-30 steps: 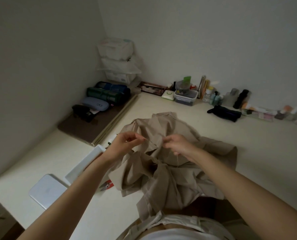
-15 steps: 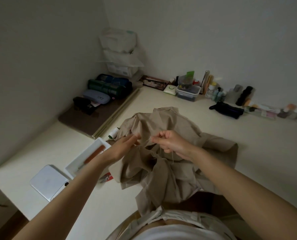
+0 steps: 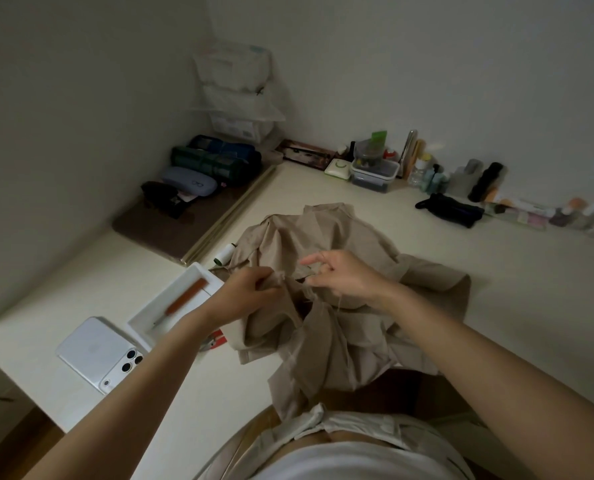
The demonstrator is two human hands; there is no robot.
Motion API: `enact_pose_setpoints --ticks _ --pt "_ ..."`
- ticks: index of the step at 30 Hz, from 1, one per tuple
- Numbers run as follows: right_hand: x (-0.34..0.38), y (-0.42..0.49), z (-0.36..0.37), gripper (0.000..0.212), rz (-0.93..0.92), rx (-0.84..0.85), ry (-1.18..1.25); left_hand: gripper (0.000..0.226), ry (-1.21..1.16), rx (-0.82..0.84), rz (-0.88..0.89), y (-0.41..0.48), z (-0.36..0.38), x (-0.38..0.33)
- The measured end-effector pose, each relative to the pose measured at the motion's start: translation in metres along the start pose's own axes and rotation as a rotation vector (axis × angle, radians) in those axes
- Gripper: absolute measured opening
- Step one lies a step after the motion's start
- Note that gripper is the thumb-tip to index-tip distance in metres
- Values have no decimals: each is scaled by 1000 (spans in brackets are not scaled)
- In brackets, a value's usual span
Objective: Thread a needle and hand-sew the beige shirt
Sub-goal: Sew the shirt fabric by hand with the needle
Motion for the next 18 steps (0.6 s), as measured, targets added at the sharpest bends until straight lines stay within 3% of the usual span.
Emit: enact_pose_setpoints --ticks 5,10,15,18 --pt "4 7 18 22 -37 23 76 25 -55 29 57 -2 3 -16" --pt "3 10 13 24 -24 -56 35 5 -7 -120 41 -8 -8 -11" --pt "7 10 11 13 -54 -83 -74 26 -128 -62 -6 -10 -7 -9" --pt "9 9 8 14 -70 -106 -113 17 -198 -57 4 -9 -10 -10"
Point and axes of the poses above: each hand's wrist, its own y-axis towards the middle knuckle, its own z-axis out of the palm, x = y × z, the point moved 8 cm from there along y, towards the middle knuckle, and after that the axes turned 8 degrees about x, right-handed, at the moved point
